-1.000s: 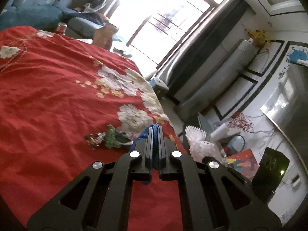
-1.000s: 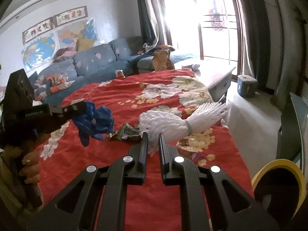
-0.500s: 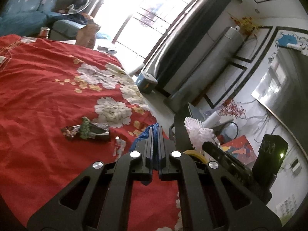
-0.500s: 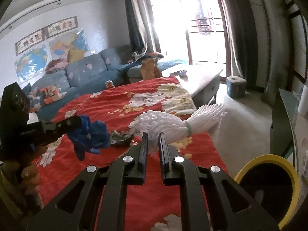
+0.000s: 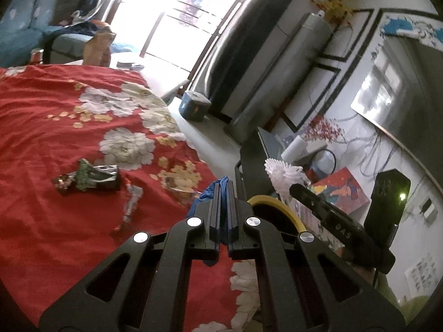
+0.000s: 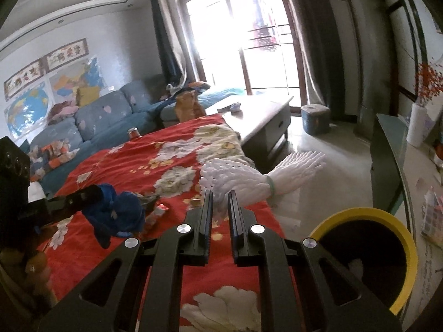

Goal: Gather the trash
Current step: 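Carry the blue plastic and white pleated paper over the yellow-rimmed bin with both tools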

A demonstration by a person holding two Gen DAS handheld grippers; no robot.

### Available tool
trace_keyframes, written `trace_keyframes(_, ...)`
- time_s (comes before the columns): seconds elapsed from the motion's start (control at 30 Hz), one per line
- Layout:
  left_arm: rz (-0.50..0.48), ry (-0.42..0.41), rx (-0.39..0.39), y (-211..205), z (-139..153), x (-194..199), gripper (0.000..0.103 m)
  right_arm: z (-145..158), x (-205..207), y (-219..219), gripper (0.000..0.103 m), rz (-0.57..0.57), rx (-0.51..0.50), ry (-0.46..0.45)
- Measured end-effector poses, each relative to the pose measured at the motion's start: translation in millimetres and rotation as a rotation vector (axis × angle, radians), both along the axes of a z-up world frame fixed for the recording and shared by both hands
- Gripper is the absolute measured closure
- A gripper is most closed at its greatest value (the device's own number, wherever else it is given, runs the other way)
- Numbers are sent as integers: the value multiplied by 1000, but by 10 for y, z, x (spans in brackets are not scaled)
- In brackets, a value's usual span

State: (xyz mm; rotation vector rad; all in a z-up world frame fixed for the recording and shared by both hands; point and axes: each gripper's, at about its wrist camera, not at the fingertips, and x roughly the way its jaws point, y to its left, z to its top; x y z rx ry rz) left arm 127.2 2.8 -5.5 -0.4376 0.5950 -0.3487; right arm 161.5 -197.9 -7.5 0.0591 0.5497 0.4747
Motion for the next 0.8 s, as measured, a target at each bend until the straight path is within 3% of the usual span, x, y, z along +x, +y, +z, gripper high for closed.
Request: trace_keyframes(0.8,-234,-30,161,-1274,46,186,102,-171,-24,-964,92,-167,38,54)
